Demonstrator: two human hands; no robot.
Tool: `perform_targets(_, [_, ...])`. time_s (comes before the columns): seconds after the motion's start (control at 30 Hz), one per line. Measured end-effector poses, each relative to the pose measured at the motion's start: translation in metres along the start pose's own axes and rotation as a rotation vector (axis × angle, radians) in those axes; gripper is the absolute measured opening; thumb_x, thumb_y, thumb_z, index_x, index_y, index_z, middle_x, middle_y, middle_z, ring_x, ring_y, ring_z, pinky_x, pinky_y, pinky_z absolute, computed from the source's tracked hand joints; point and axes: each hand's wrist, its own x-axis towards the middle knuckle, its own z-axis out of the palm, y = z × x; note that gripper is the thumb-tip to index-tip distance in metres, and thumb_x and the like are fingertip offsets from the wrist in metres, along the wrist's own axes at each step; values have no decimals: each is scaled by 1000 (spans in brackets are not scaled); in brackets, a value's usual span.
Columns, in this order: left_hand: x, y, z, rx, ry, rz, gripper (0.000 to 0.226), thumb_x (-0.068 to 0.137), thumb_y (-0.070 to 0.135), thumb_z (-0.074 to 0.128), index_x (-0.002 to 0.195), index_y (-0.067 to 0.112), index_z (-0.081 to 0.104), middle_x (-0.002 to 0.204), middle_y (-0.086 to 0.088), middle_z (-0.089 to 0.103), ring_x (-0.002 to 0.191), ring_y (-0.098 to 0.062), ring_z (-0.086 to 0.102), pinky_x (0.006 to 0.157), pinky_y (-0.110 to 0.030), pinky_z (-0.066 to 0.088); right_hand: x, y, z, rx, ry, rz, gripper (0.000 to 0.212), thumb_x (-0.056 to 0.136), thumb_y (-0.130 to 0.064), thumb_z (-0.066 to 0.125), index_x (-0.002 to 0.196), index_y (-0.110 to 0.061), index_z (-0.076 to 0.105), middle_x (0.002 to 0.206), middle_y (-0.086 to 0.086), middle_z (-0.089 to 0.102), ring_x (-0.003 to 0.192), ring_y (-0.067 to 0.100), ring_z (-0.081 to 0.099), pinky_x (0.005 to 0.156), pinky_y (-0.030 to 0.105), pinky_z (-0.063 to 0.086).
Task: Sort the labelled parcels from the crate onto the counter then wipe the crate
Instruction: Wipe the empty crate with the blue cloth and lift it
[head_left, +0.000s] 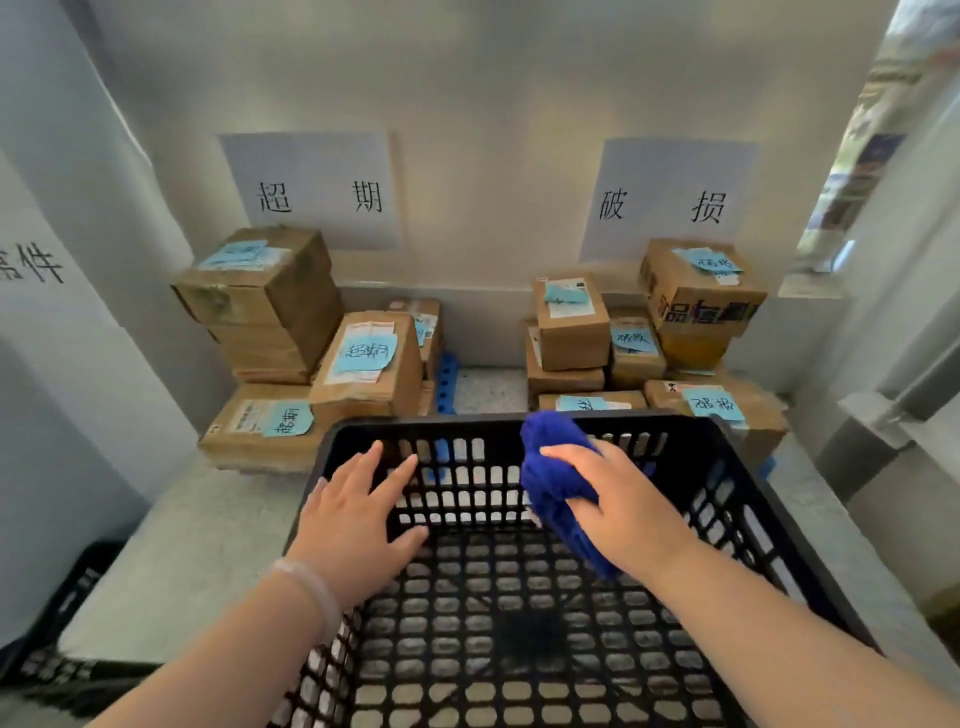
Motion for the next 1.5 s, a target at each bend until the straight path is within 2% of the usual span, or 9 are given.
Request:
perform_targets(0.13, [8, -38, -1, 7, 22, 25, 77, 93, 64, 40, 153, 42, -3, 164, 5, -10, 151, -18, -8, 122, -40, 1, 21, -20, 46, 101, 6, 99, 47, 95, -13, 56, 137, -32, 49, 135, -6, 45, 124, 7, 42, 105, 17, 23])
perform_targets(0.33, [17, -53, 11, -175, -2, 28, 81, 89, 71, 30, 152, 41, -12, 162, 10, -17, 147, -9, -20, 120, -32, -3, 61, -57, 110, 441, 406, 458, 45, 94, -16, 61, 136, -25, 47, 134, 2, 47, 116, 10, 48, 108, 35, 40])
perform_targets(0.43, [14, -56, 12, -253, 19, 65, 86, 73, 89, 13, 146, 54, -16, 160, 13, -22, 146, -5, -21, 116, -27, -9, 77, -78, 143, 561, 480, 565, 55, 91, -15, 66, 139, -22, 39, 141, 6, 39, 124, 19, 46, 103, 27, 35])
perform_targets(0.6, [13, -62, 13, -253, 36, 127, 91, 59, 97, -7, 141, 58, -21, 160, 17, -20, 149, -6, -11, 123, -32, 2, 100, -112, 195, 555, 413, 597, 61, 89, -19, 67, 141, -26, 34, 143, 11, 25, 127, 28, 42, 103, 34, 39])
perform_targets(0.83, [14, -63, 19, -252, 42, 157, 90, 68, 94, -5, 145, 50, -19, 160, 17, -18, 147, 0, -15, 121, -27, -3, 96, -94, 223, 19, 92, 184, 68, 86, -19, 66, 135, -44, 25, 145, 17, 27, 129, 35, 41, 102, 42, 44])
perform_targets(0.93, [14, -62, 19, -248, 58, 167, 89, 71, 92, -2, 147, 49, -17, 162, 16, -13, 147, 1, -13, 118, -22, -4, 92, -57, 197, -383, 40, -72, 77, 58, -28, 85, 128, -38, 53, 131, 15, 40, 104, 32, 63, 75, 41, 56])
perform_targets(1.17, [14, -60, 16, -267, 55, 171, 83, 70, 91, 3, 142, 57, -19, 159, 23, -13, 146, 4, -9, 115, -21, -2, 76, 16, 116, -827, -42, -240, 63, 52, -21, 86, 112, -27, 69, 125, 15, 59, 93, 31, 62, 68, 38, 50])
perform_targets(1.33, [14, -60, 14, -262, 39, 169, 87, 66, 95, 1, 143, 57, -15, 159, 23, -10, 147, 2, -6, 118, -25, 2, 38, 65, 75, -763, 55, 112, 70, 49, -11, 84, 117, -22, 70, 123, 23, 60, 94, 38, 65, 70, 45, 54])
perform_targets(1.5, [13, -60, 14, -273, 43, 172, 85, 67, 95, 4, 141, 61, -16, 157, 26, -9, 146, 5, -7, 117, -24, -1, 3, 93, 51, -298, 384, 826, 62, 92, -19, 60, 149, -26, 35, 147, 18, 31, 123, 40, 46, 98, 47, 43])
